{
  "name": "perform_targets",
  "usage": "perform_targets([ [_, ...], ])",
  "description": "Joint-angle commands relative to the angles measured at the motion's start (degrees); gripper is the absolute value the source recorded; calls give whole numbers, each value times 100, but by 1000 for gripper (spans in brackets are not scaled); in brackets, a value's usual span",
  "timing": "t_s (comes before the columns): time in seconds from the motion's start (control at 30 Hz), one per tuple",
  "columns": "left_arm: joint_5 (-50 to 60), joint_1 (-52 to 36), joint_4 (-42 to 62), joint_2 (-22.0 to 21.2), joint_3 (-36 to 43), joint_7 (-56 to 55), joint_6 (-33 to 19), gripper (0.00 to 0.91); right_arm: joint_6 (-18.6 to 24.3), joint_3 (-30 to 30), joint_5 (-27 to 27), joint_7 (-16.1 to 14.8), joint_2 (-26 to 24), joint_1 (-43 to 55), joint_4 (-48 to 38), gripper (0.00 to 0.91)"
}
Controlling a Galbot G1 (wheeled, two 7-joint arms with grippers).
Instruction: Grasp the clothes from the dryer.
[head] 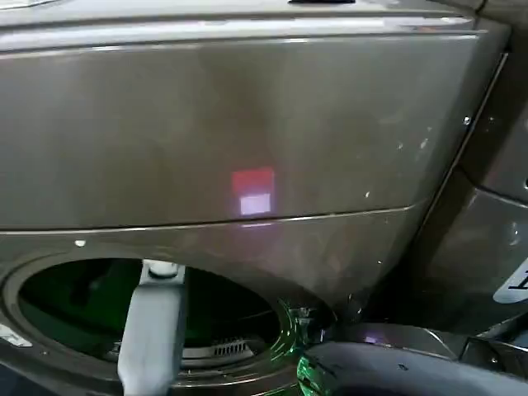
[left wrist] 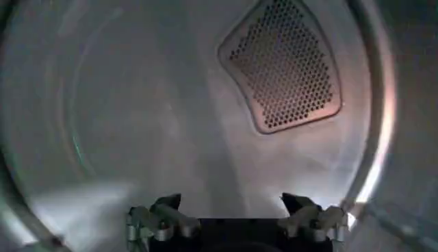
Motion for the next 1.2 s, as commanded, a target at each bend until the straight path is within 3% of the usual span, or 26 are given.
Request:
perform_targets([
  [0.03,519,-1104,2038,-27,3,223,-44,907,16,-32,-18,-8,12,28,19,907],
  [0.3,2125,-1752,3294,244,909,1905,15,907,29,-144,-38,-15,36,135,79,907],
  [0.63,3189,-2626,4222,397,1759,3101,-668,907,62,-191,-65,-34,69,147,85,907],
  [0.83,3840,-2914,4791,494,2302,3493,-942,907,73,-199,-65,-48,81,161,84,907],
  [1.2,5555,-2988,4767,531,2434,3423,-757,907,86,-217,-64,-71,126,159,133,907],
])
